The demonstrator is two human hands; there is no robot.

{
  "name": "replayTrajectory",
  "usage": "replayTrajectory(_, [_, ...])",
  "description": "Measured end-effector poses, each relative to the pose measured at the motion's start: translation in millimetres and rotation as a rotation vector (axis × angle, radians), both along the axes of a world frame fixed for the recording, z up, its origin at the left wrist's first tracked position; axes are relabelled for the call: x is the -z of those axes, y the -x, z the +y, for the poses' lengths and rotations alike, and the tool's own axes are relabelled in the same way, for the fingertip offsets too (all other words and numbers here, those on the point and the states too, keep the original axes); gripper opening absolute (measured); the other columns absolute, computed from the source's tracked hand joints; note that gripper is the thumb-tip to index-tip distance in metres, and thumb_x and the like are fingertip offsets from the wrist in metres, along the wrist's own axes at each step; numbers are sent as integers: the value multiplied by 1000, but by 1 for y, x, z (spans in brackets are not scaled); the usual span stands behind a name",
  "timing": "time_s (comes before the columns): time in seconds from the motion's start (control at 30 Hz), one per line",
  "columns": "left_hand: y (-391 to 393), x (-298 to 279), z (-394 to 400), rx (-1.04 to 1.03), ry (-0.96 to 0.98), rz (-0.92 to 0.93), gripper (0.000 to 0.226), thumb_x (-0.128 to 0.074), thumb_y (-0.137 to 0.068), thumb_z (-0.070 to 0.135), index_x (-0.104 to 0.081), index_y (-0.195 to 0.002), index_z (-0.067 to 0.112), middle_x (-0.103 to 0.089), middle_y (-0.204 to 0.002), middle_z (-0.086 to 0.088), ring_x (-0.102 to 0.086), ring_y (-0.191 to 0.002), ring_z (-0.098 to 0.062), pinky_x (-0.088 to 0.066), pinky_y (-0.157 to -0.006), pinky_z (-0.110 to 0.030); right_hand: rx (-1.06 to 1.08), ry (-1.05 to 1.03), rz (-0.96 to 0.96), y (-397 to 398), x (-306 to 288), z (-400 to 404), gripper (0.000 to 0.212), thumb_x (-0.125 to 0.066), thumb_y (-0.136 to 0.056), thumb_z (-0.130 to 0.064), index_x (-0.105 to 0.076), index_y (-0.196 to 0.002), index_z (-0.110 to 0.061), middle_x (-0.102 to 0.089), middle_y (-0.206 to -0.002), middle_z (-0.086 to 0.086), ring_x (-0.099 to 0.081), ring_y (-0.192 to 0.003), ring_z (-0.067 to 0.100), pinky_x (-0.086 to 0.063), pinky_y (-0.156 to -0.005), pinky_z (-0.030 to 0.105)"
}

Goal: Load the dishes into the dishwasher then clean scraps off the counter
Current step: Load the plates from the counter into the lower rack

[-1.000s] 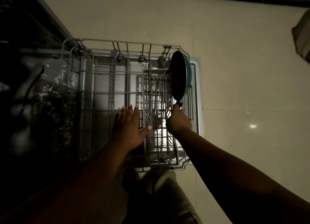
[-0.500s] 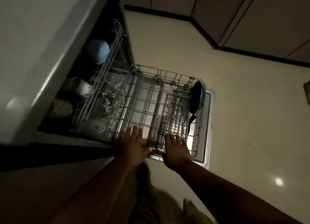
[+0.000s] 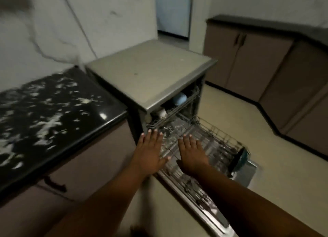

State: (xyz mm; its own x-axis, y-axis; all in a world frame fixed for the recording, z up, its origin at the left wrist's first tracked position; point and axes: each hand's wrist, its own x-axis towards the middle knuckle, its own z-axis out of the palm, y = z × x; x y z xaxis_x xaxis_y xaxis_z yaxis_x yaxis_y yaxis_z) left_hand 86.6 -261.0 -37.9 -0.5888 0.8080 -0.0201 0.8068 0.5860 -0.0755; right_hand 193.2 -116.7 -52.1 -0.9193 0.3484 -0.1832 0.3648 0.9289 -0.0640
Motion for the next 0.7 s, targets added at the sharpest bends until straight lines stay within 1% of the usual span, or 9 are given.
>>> replayTrajectory(0.07, [4, -35, -34, -71, -54, 42, 101, 4, -70, 75, 5, -152, 16, 7, -160, -8, 12, -146, -25, 14, -115, -42, -94, -30, 63, 25, -34, -30, 78, -38, -97, -45, 4, -152, -10, 7, -159, 16, 9, -146, 34, 4, -117, 48])
replayTrajectory(0.13, [12, -60, -75, -180, -96, 92, 101, 5, -69, 74, 4, -152, 15, 6, -160, -9, 12, -146, -25, 15, -115, -41, -205, -44, 134, 52, -62, -66, 79, -35, -97, -50, 3, -152, -9, 6, -159, 16, 8, -147, 33, 4, -118, 48])
replayTrajectory(0.27, [33, -88, -165, -432, -113, 160, 103, 8, -69, 75, 6, -152, 14, 8, -160, -11, 11, -146, -28, 12, -115, -45, -430, -83, 246, 107, -100, -148, 82, -36, -94, -55, 0, -153, -10, 3, -160, 14, 7, -147, 31, 2, -118, 47])
replayTrajectory(0.47, [49, -111, -328, -768, -132, 207, 100, 0, -73, 75, 3, -152, 14, 6, -160, -12, 10, -146, -29, 13, -114, -45, -685, -71, 301, 174, -125, -290, 82, -40, -93, -53, -1, -153, -14, 2, -161, 11, 6, -147, 30, 2, -118, 46])
replayTrajectory(0.53, [49, -115, -384, -897, -139, 220, 96, -7, -78, 74, 3, -152, 14, 5, -160, -13, 10, -146, -29, 12, -115, -45, -774, -70, 288, 192, -129, -343, 82, -41, -93, -51, 1, -153, -14, 4, -160, 12, 8, -147, 30, 3, -118, 46])
replayTrajectory(0.57, [47, -118, -409, -964, -138, 222, 96, -9, -79, 74, 2, -152, 14, 4, -160, -13, 9, -146, -29, 10, -115, -46, -815, -67, 283, 198, -133, -367, 82, -41, -94, -50, 2, -153, -14, 5, -160, 12, 9, -147, 30, 3, -118, 46])
replayTrajectory(0.63, [42, -120, -458, -1092, -149, 207, 99, -6, -76, 75, 1, -152, 13, 1, -160, -14, 6, -146, -31, 7, -116, -47, -898, -53, 297, 209, -139, -414, 81, -41, -94, -50, 2, -153, -14, 5, -160, 11, 8, -147, 30, 2, -118, 47])
replayTrajectory(0.67, [40, -118, -477, -1143, -162, 196, 99, -8, -77, 76, -2, -152, 12, -1, -159, -15, 3, -146, -32, 5, -116, -48, -929, -41, 300, 214, -141, -433, 80, -40, -94, -51, 1, -153, -15, 4, -160, 11, 8, -147, 29, 2, -118, 47])
replayTrajectory(0.7, [38, -116, -495, -1186, -196, 196, 99, -14, -78, 76, -8, -152, 10, -7, -159, -17, -2, -146, -34, 0, -116, -49, -961, -24, 295, 219, -143, -453, 80, -40, -93, -50, 0, -153, -15, 4, -160, 10, 8, -147, 29, 1, -118, 47])
